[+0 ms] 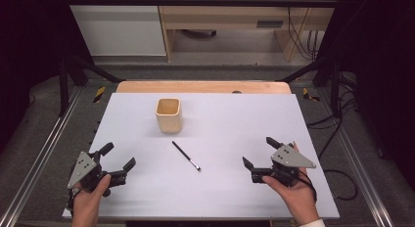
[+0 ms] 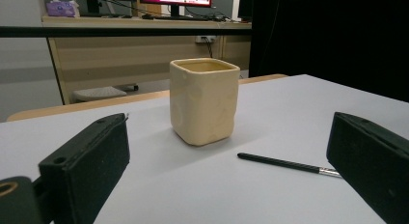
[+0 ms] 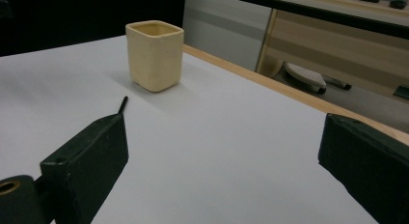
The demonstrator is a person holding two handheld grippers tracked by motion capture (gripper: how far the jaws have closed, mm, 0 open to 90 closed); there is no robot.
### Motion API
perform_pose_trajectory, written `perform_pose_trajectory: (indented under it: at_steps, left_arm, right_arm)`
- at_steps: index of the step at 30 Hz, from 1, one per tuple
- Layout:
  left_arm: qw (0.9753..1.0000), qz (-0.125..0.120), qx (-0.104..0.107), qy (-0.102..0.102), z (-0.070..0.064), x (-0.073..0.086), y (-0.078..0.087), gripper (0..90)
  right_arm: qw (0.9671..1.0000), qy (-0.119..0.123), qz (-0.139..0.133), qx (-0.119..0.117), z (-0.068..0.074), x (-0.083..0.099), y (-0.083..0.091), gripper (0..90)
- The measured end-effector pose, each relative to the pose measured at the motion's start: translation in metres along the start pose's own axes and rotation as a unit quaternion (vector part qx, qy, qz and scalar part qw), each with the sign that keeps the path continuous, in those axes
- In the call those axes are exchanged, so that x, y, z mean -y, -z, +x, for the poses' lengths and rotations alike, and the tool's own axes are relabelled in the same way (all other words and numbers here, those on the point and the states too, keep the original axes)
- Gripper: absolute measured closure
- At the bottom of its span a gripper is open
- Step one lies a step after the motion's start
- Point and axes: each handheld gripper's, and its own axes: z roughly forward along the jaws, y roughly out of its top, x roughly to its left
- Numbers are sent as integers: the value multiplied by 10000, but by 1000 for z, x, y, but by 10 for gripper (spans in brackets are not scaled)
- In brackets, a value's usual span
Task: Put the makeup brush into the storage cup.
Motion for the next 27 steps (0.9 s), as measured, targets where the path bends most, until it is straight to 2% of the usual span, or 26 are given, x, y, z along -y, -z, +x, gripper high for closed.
perform_pose_trajectory:
  at_steps: [2, 3, 5, 7, 8, 10, 14, 15, 16, 19, 20, 22, 23, 27]
  left_arm:
    - [10000, 8, 22, 6, -1, 1, 0, 9]
    - [10000, 18, 42, 4, -1, 1, 0, 9]
    - [10000, 24, 52, -2, -1, 1, 0, 9]
    - [10000, 36, 61, -15, -1, 1, 1, 9]
    - [10000, 36, 61, -15, -1, 1, 1, 9]
    - [10000, 45, 52, -18, -1, 1, 1, 9]
    - [10000, 35, 33, -15, 0, 2, 3, 10]
    - [10000, 36, 26, -7, -1, 2, 3, 11]
    - [10000, 41, 22, -17, -1, 2, 3, 11]
    - [10000, 45, 28, -19, 0, 2, 3, 11]
    - [10000, 45, 28, -19, 0, 2, 3, 11]
    - [10000, 22, 41, -21, -1, 1, 3, 12]
    - [10000, 29, 51, -25, -1, 1, 3, 12]
    - [10000, 61, 49, -46, 0, 2, 2, 11]
  right_arm:
    - [9999, 37, 32, -90, 4, -13, -4, 39]
    - [9998, 101, 80, -146, 8, -26, -9, 39]
    - [9997, 122, 108, -176, 9, -30, -11, 38]
    - [9988, 170, 367, -285, 15, -44, -21, 35]
    - [9988, 170, 367, -285, 15, -44, -21, 35]
    - [9977, 200, 544, -343, 18, -49, -27, 36]
    - [9933, 309, 1005, -475, 25, -56, -42, 46]
    - [9907, 368, 1203, -525, 27, -57, -50, 49]
    - [9907, 368, 1203, -525, 27, -57, -50, 49]
    - [9865, 391, 1493, -540, 29, -57, -64, 51]
    - [9865, 391, 1493, -540, 29, -57, -64, 51]
    - [9830, 397, 1714, -527, 29, -56, -74, 52]
    - [9830, 397, 1714, -527, 29, -56, -74, 52]
    - [9790, 398, 1923, -541, 31, -57, -86, 53]
